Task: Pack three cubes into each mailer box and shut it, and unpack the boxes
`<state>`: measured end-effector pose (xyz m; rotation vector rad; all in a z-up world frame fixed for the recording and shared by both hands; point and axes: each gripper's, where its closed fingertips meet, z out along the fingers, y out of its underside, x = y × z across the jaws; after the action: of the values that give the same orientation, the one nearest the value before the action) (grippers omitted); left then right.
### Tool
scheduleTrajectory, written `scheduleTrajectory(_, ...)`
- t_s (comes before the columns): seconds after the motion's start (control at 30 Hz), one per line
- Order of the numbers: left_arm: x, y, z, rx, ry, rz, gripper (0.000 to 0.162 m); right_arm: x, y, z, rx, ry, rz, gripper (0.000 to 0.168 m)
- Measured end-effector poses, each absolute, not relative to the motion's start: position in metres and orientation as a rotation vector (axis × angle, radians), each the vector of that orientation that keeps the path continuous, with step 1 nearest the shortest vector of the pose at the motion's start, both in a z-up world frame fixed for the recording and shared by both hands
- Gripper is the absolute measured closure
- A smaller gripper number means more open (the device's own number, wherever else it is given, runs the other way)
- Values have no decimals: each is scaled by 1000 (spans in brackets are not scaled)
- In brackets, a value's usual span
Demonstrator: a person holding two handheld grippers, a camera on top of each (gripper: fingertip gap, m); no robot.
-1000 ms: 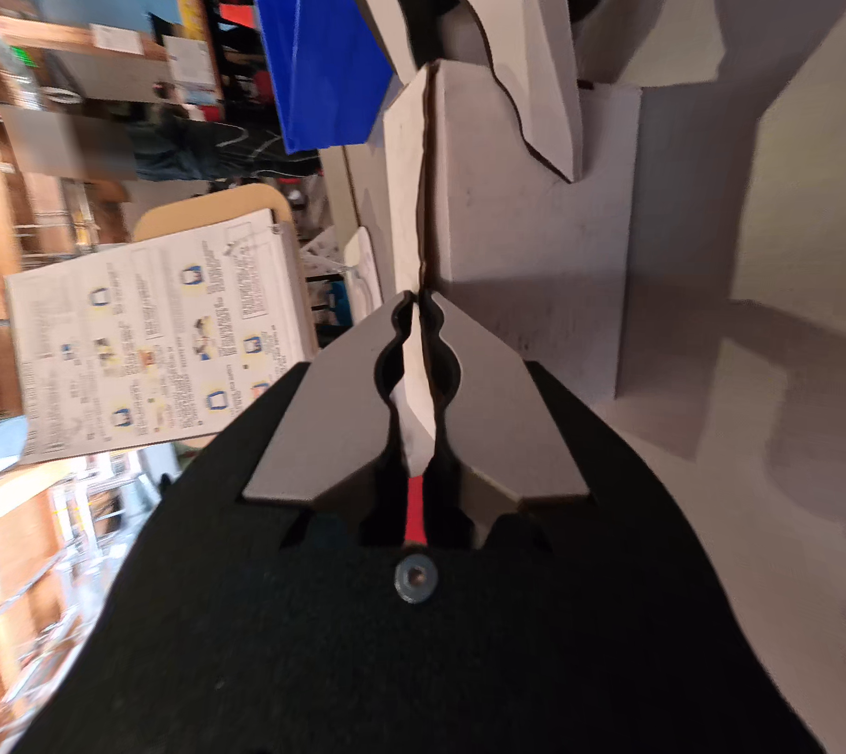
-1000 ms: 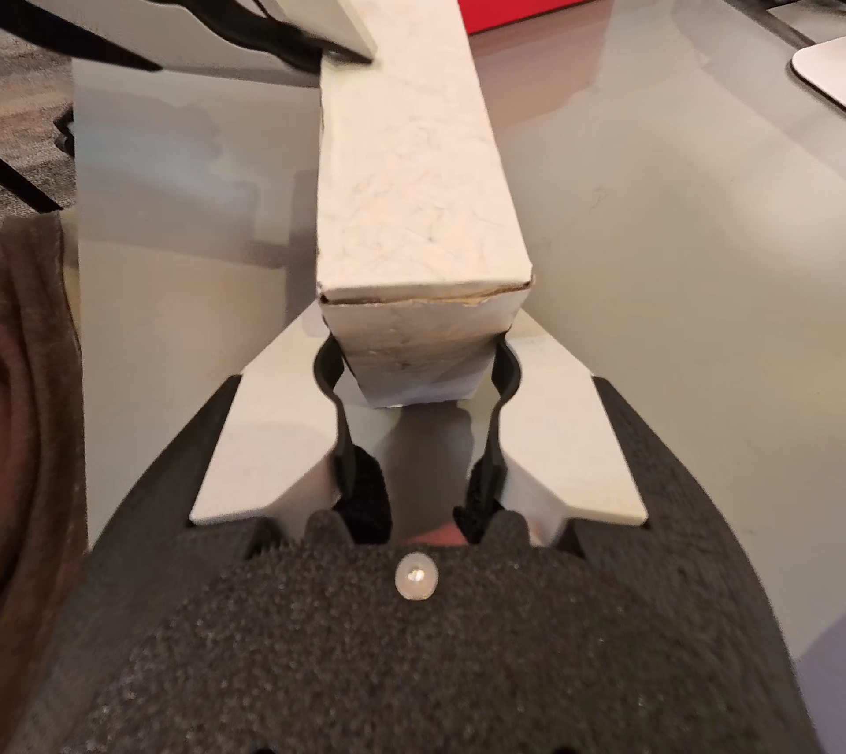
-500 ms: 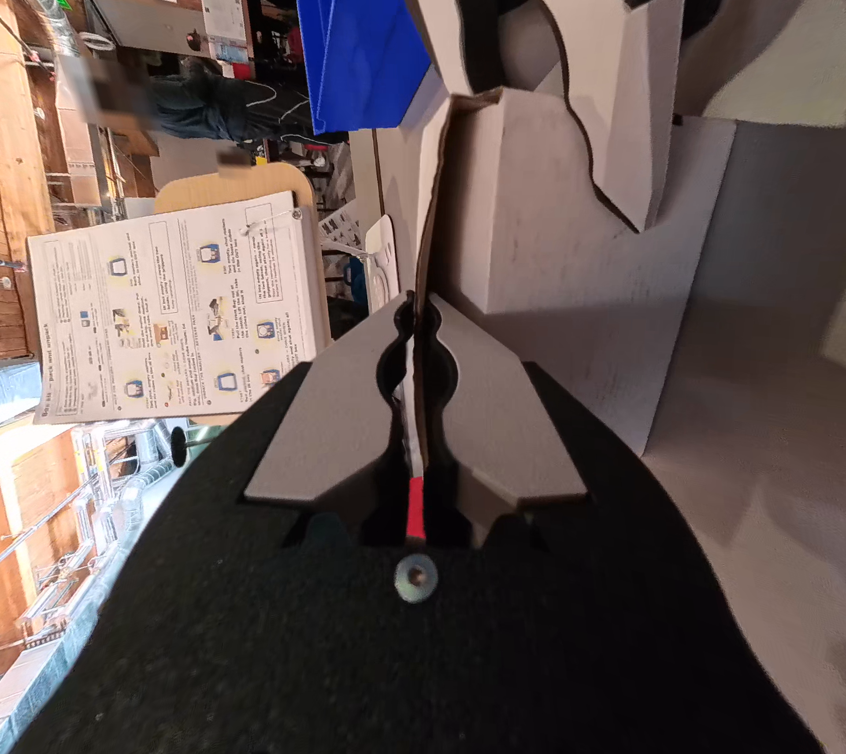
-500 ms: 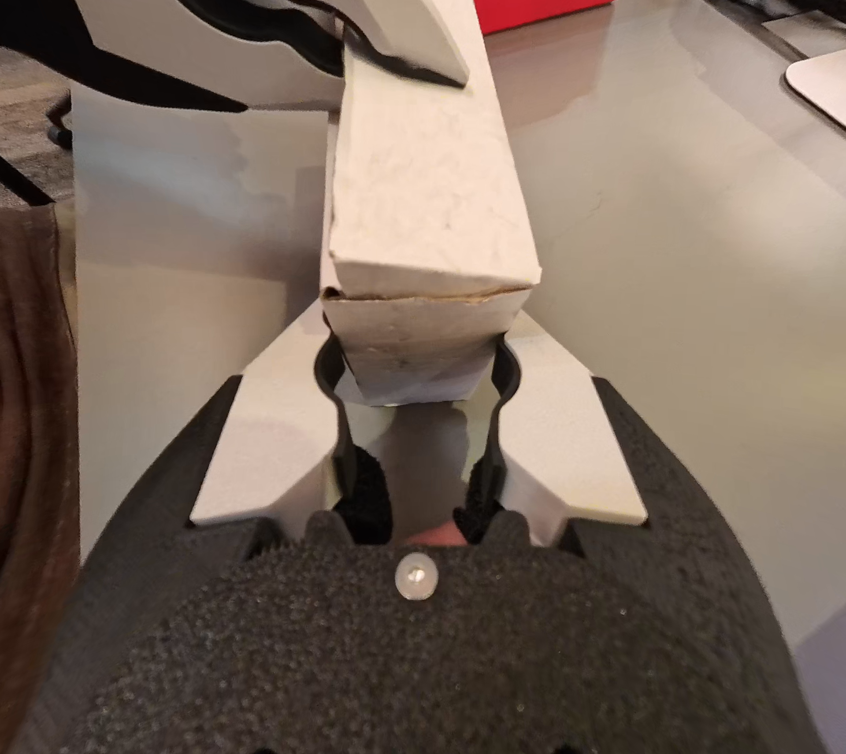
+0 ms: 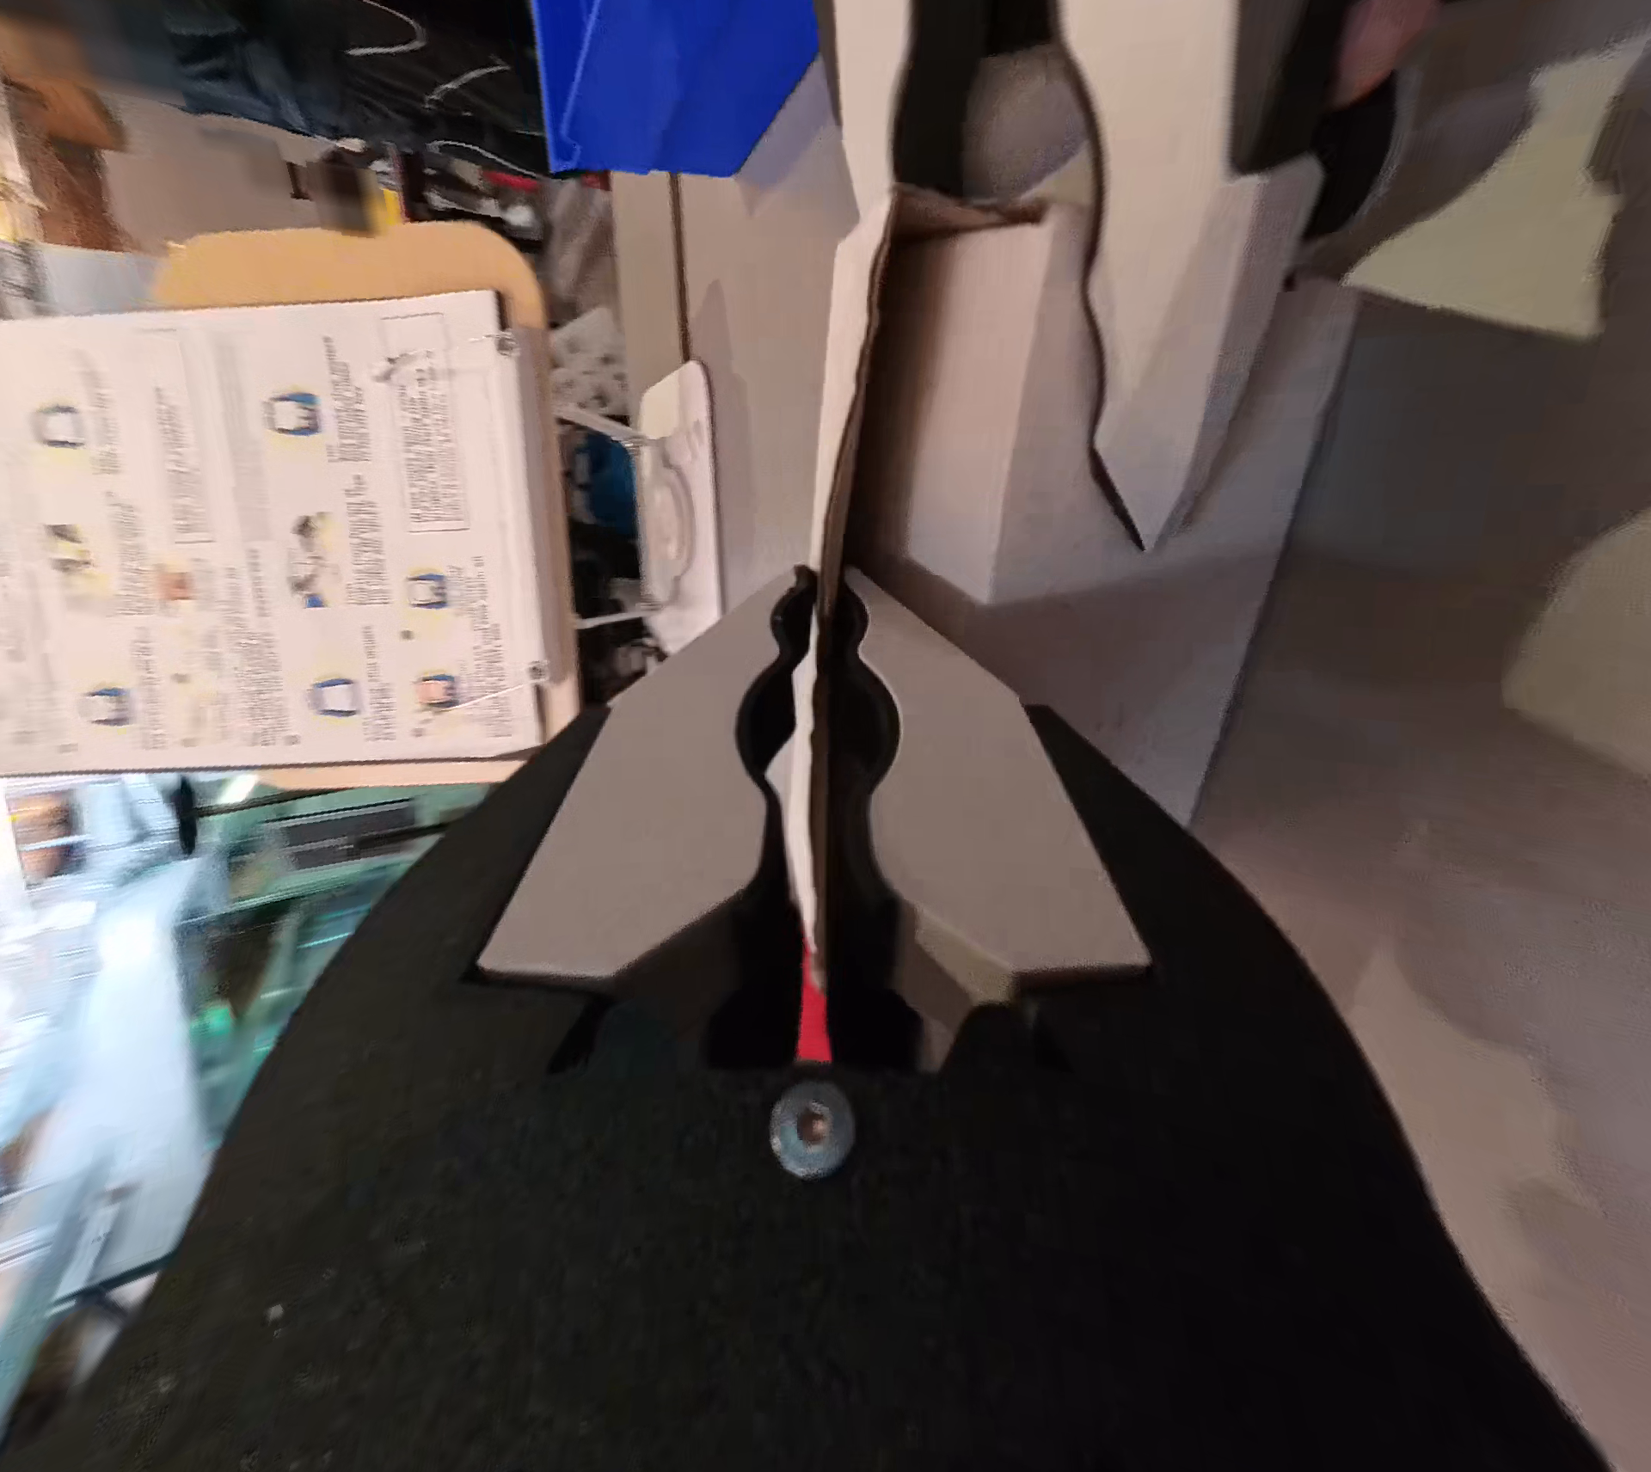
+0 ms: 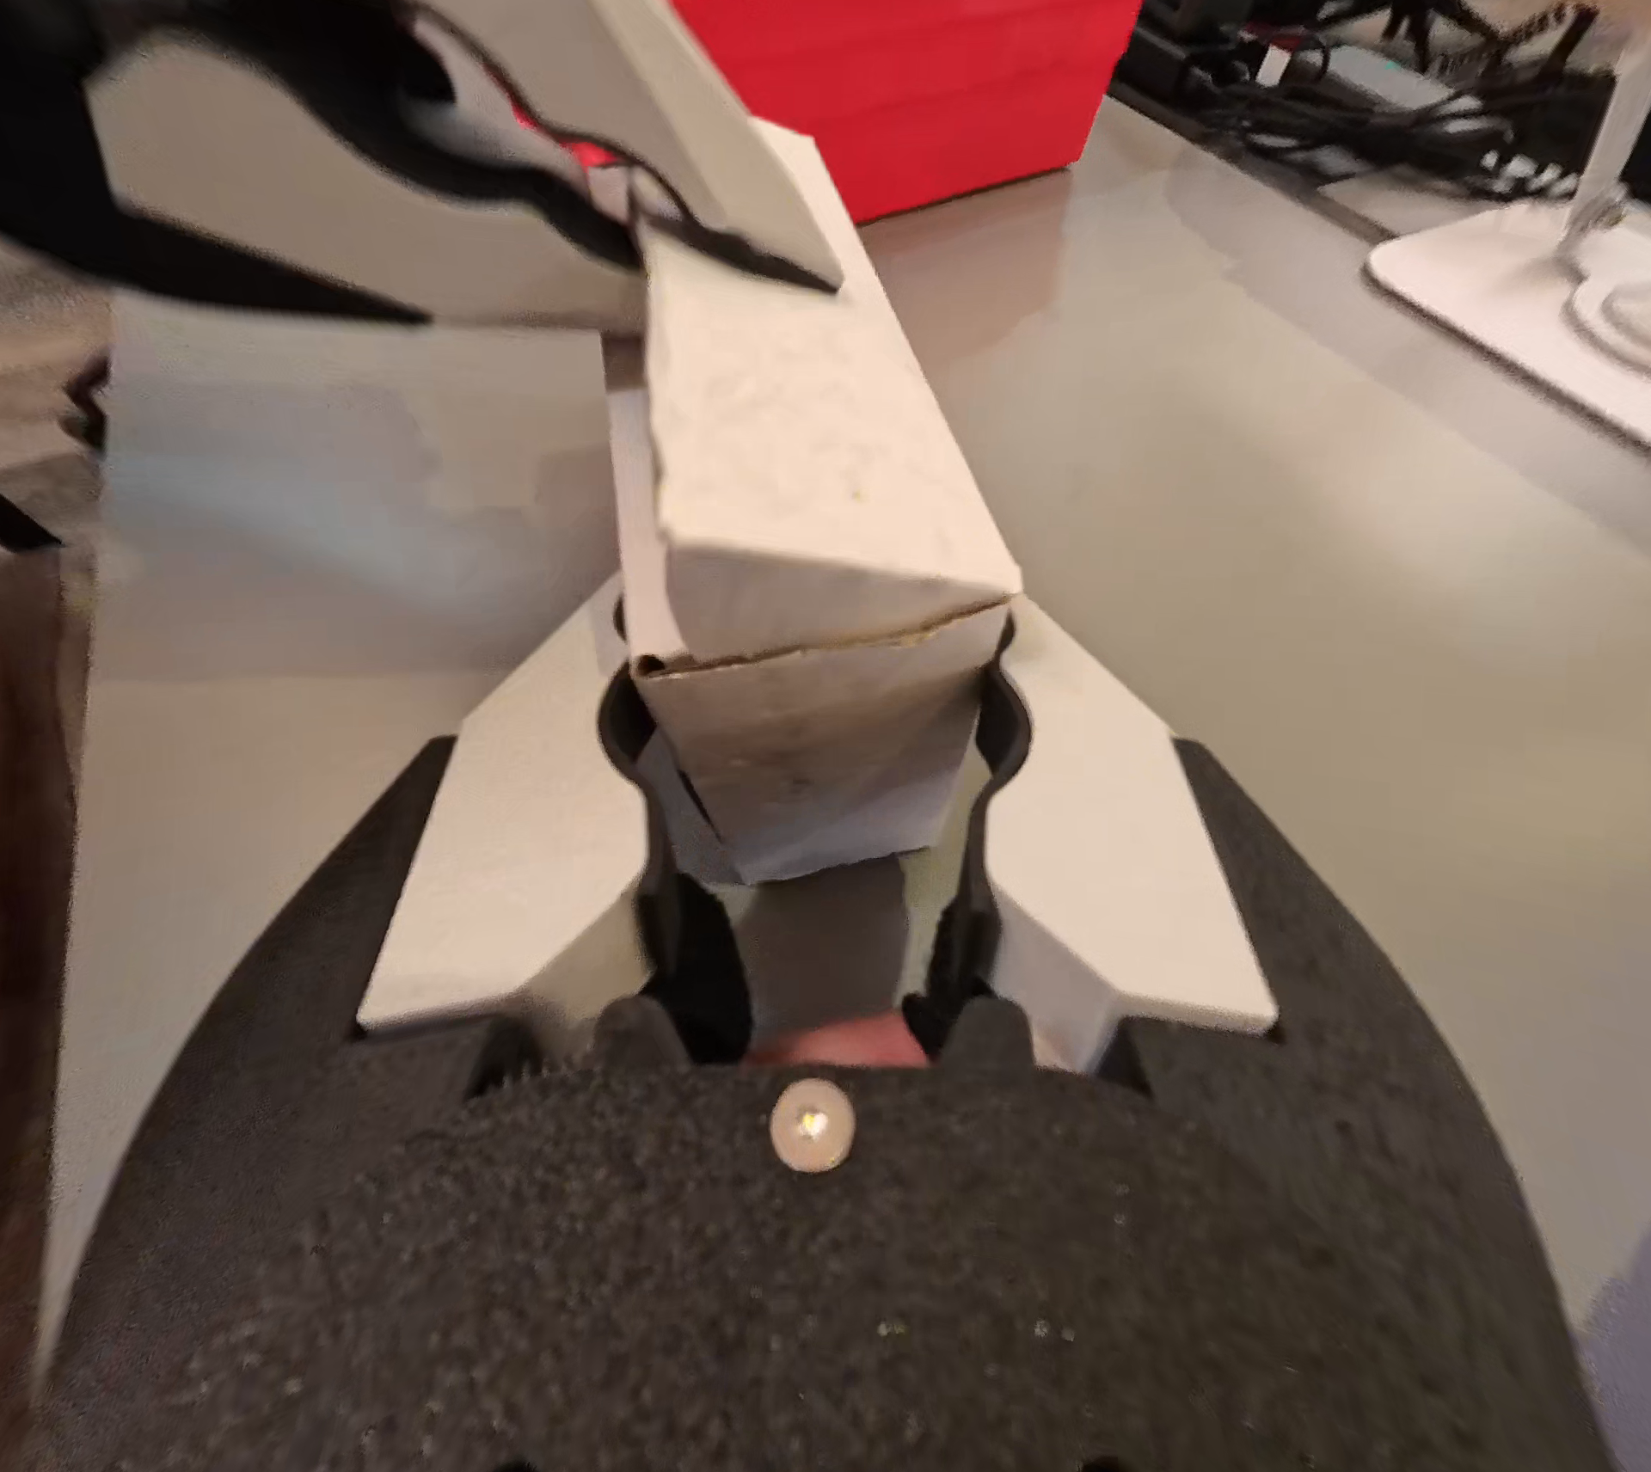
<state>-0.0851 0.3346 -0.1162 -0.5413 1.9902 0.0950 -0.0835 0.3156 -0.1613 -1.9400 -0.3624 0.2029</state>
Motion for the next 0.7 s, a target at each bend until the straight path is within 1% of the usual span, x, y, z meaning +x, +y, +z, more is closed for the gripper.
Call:
scheduleTrajectory(0.13, -90, 327, -103, -647, 2091, -54, 162, -77, 313, -158, -1880, -550, -82, 96)
scheduleTrajectory(0.23, -92, 326, -101, -596, 2121, -33, 162, -67, 315, -154, -1830, -629, -304, 96)
scheduleTrajectory(0.33, -90, 324, -103, -542, 2105, 20, 162, -71, 310, -159, -1855, -604, -211, 96)
scheduleTrajectory(0.4, -90, 325, -104, -528, 2081, 45, 162, -75, 302, -160, -1881, -536, -83, 83)
scheduleTrajectory(0.53, -95, 324, -105, -565, 2041, 49, 162, -72, 289, -141, -1893, -228, 234, 77)
scheduleTrajectory(0.6, -97, 323, -105, -604, 2033, 57, 162, -68, 289, -137, -1897, -122, 258, 81)
scheduleTrajectory(0.7, -100, 319, -105, -670, 2038, 51, 162, -76, 292, -133, -1879, -169, 143, 104)
